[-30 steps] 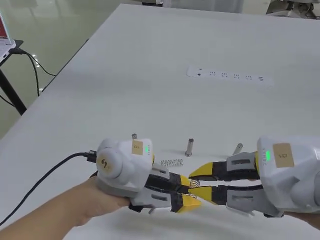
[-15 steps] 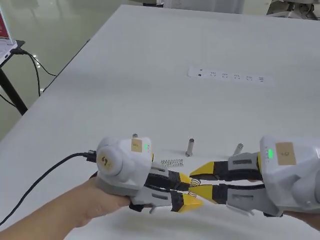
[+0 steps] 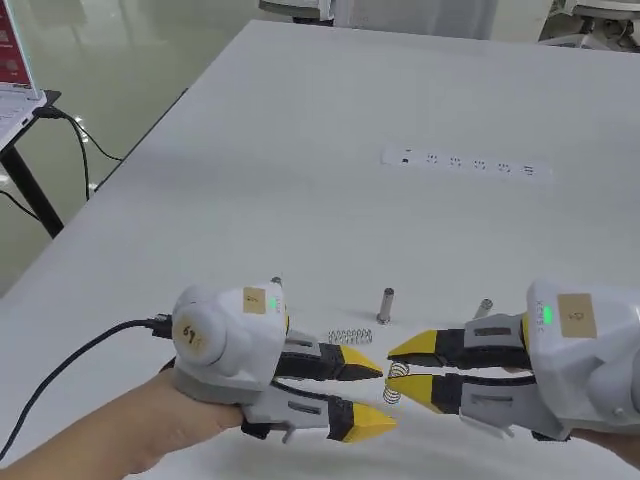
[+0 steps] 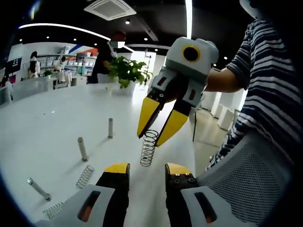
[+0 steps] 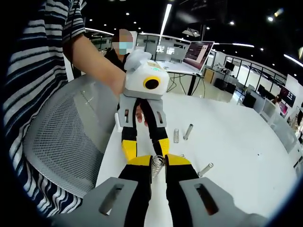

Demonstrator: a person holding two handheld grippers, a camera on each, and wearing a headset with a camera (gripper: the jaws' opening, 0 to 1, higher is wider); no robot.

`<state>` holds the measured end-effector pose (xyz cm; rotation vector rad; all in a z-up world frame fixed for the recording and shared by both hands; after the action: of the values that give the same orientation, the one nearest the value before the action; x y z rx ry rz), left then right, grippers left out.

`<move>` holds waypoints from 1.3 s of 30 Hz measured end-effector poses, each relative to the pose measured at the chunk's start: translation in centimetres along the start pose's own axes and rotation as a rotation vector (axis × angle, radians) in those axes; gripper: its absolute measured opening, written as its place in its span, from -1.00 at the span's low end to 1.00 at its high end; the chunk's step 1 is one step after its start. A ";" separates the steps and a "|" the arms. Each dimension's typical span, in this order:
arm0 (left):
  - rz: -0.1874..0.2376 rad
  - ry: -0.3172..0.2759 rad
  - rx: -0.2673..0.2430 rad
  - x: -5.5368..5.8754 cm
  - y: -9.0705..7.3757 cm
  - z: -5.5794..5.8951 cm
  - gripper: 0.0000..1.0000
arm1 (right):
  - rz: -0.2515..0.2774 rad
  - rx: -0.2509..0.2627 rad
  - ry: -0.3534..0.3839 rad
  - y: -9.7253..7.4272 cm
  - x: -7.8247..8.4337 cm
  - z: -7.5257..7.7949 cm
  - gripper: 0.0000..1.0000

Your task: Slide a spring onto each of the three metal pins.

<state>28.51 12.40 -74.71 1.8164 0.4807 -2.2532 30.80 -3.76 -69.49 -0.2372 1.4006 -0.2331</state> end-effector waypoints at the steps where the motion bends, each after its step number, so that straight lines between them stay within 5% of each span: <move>1: 0.002 -0.005 -0.014 0.0 -0.3 -0.1 -0.54 | -0.003 0.001 -0.002 0.0 0.0 0.0 -0.85; 22: 0.052 -0.037 -0.262 -0.6 -6.6 -2.2 -0.01 | -0.008 0.065 -0.022 -0.4 0.0 1.0 -0.85; 29: 0.038 -0.048 -0.334 -0.4 -9.0 -2.4 0.17 | -0.016 0.088 -0.017 -0.9 0.3 1.3 -0.85; 39: 0.005 -0.047 -0.403 0.4 -10.4 -2.6 0.73 | -0.022 0.118 -0.016 -1.4 0.6 1.9 -0.85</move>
<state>27.02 22.98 -74.30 1.5541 0.8487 -2.0074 32.72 -5.23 -69.39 -0.1571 1.3637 -0.3299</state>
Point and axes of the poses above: the centre of the closed fingertips' face, and the gripper's own axes: y roughly forward along the fingers, z roughly to its right, x roughly out of its underside, the point moved 10 cm from there along -y, roughly backward along the fingers, and after that the axes turned 15 degrees about z, right-handed, at the moved point
